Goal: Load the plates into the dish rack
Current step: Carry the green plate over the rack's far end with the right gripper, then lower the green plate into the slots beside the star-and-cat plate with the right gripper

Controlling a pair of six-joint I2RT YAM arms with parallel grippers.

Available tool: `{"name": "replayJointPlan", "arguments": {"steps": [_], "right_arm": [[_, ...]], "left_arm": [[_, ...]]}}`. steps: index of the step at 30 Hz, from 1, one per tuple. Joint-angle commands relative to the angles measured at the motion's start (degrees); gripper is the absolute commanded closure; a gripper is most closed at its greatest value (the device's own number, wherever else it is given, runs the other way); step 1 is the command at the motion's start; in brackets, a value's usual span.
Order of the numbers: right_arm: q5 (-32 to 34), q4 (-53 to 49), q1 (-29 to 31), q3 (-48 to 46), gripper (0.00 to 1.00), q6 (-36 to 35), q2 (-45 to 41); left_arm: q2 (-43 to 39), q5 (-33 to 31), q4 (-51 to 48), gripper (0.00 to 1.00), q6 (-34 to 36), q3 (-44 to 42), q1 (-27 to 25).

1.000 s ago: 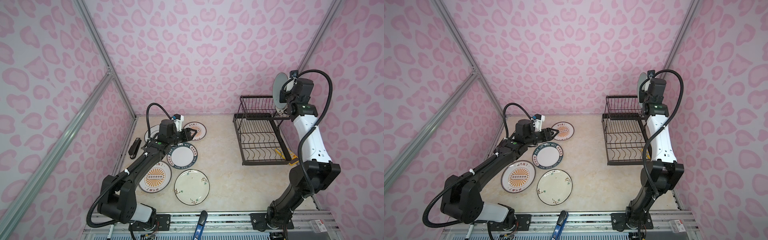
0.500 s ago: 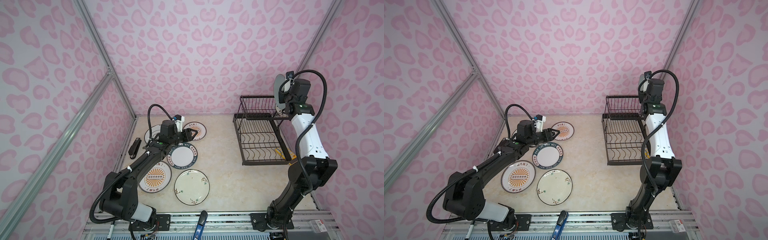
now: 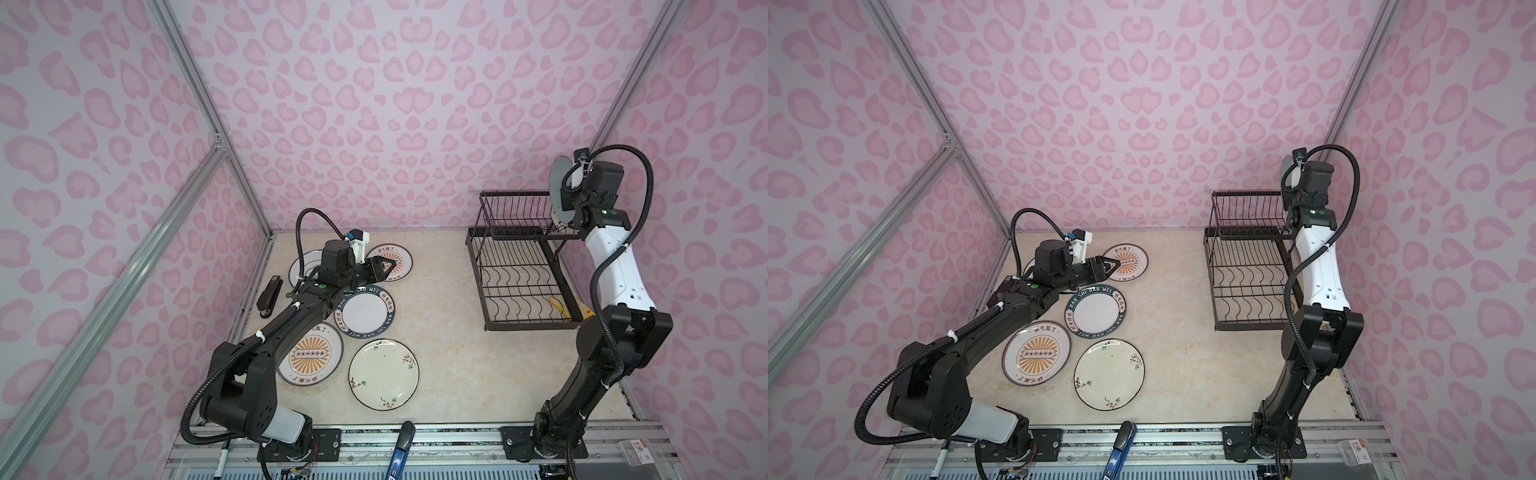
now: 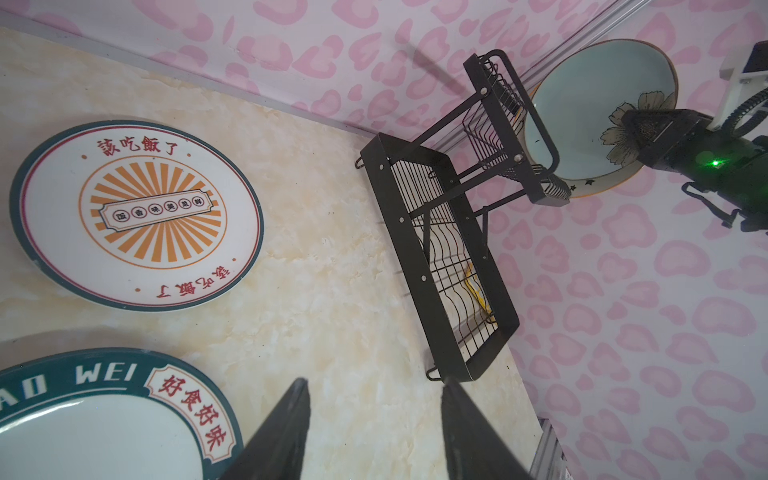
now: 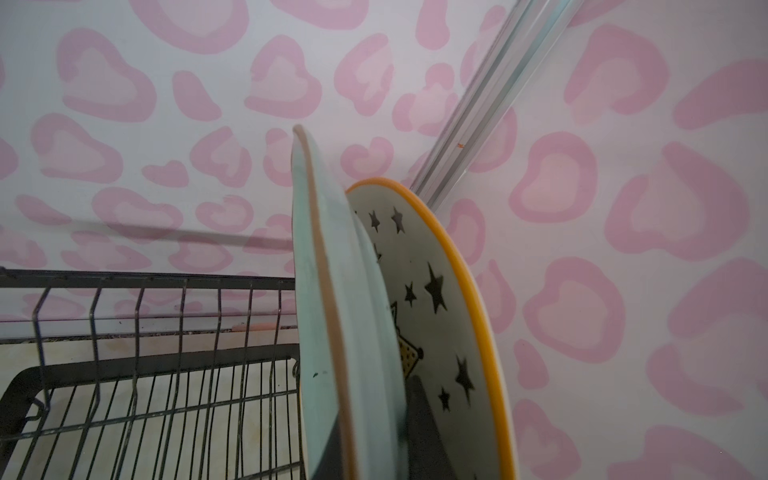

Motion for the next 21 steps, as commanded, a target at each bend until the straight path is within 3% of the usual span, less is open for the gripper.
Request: {"name": "replayJointPlan", "arguments": {"steps": [1, 21], "right_arm": [[-1.22, 6.79, -0.29, -0.77, 1.00, 0.56, -0.19], [-0.35, 7.93, -0.56, -9.71, 1.00, 1.92, -5.81]], "left_arm": [[0.43, 0.47, 2.40, 0.47, -0.17, 0.81, 0.00], [1.12, 1.74, 3.46, 0.47, -1.16, 1.08, 0.01]]}}
